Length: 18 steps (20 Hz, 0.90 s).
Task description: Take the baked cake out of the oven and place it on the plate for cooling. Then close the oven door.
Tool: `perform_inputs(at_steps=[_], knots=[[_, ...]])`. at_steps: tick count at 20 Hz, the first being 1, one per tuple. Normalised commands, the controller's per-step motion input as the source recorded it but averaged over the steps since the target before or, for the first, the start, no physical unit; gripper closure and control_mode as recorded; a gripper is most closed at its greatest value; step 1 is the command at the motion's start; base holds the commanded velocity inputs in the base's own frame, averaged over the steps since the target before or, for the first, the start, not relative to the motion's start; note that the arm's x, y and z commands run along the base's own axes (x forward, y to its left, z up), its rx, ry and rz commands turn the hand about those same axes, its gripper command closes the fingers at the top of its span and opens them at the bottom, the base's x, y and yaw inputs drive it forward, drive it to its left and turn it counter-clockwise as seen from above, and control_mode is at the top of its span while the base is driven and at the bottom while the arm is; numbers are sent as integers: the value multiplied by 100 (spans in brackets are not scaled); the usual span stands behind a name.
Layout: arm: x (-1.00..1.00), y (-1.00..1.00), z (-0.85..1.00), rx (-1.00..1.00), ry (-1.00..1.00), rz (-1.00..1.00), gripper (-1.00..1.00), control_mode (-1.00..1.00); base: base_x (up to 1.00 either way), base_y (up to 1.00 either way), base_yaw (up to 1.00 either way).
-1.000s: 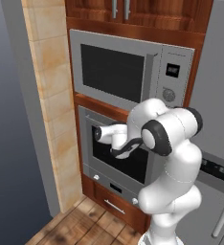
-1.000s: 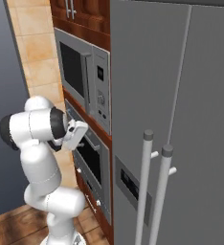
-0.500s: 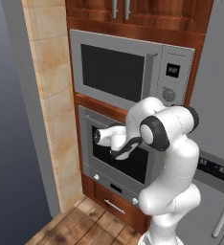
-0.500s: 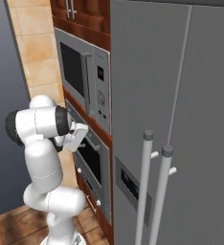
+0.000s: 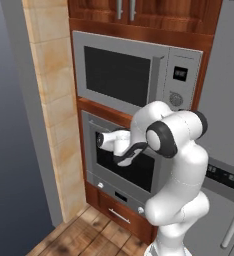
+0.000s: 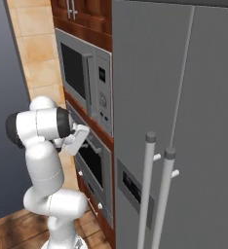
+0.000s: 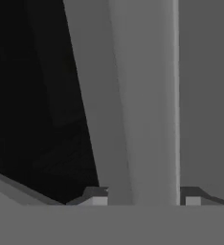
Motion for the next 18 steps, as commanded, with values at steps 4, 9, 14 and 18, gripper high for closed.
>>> perform_inputs(at_steps=[4,9,14,18], knots=[[-59,91,-64,0,20,9,100,-100,0,0,0],[-73,100,-66,0,16,9,100,-100,0,0,0],[-80,100,-65,0,6,7,100,-100,0,0,0],[-81,100,-63,-4,1,4,100,-100,0,0,0]])
